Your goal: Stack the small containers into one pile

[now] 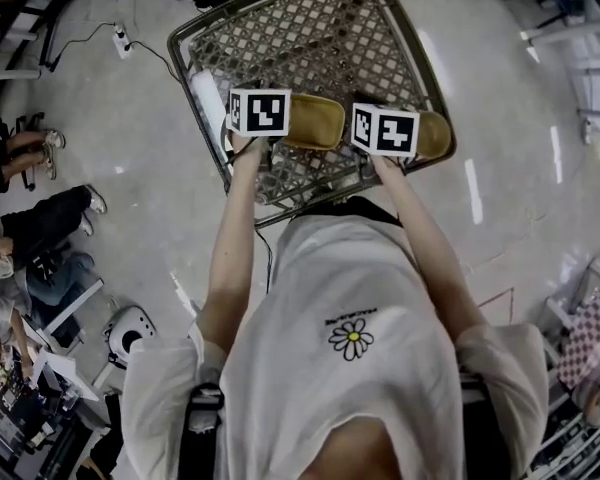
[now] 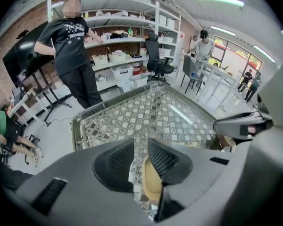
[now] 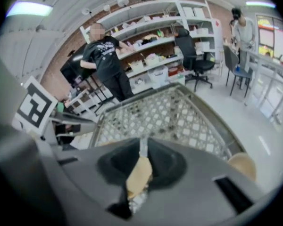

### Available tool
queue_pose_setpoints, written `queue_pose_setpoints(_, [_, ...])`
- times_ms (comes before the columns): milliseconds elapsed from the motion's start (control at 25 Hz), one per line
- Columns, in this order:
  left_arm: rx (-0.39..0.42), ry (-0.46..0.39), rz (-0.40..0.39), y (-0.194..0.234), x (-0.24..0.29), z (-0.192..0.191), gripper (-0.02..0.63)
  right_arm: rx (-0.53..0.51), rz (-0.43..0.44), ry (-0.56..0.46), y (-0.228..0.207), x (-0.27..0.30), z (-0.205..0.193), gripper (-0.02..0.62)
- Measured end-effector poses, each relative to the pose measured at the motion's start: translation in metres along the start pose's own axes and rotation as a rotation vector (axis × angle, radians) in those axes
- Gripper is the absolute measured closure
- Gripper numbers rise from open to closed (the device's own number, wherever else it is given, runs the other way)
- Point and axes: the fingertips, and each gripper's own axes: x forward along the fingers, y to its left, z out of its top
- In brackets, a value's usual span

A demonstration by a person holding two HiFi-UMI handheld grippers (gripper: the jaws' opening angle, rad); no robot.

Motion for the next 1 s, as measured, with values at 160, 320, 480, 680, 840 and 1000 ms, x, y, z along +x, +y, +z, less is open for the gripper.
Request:
queue_pose_setpoints(160, [-0.007,-0.192,0.019,-0.001,-0.047,0.063,0.494,-0.119,0.001,-0.230,0.014,-0.036,0.075,0.549])
queue_pose_setpoints(320, [-0.051,-0.413,0.014,-0.007,-0.118,0.118,0.508,-0.212,0.047,-0.443,0.039,-0.094,0.138,0.554])
queue_pose_setpoints(480, [-0.081,-0.698,0.060,-0.008,-0.211,0.156,0.557,-0.325,0.152,-0.621,0.080,-0.161,0.179,0.558])
queue_pose_setpoints(680, [-0.086,-0.934,0.129,-0.017,-0.298,0.162,0.571,-0.496,0.211,-0.820,0.121,-0.235,0.198,0.558])
queue_pose_setpoints(840, [-0.124,-1.085,0.213,-0.020,-0.349,0.141,0.575,-0.585,0.214,-0.954,0.142,-0.276,0.190,0.560])
queue_pose_setpoints(1000, [-0.154,-1.150,0.281,-0.013,-0.375,0.124,0.578,-0.621,0.181,-1.005,0.154,-0.294,0.181,0.565])
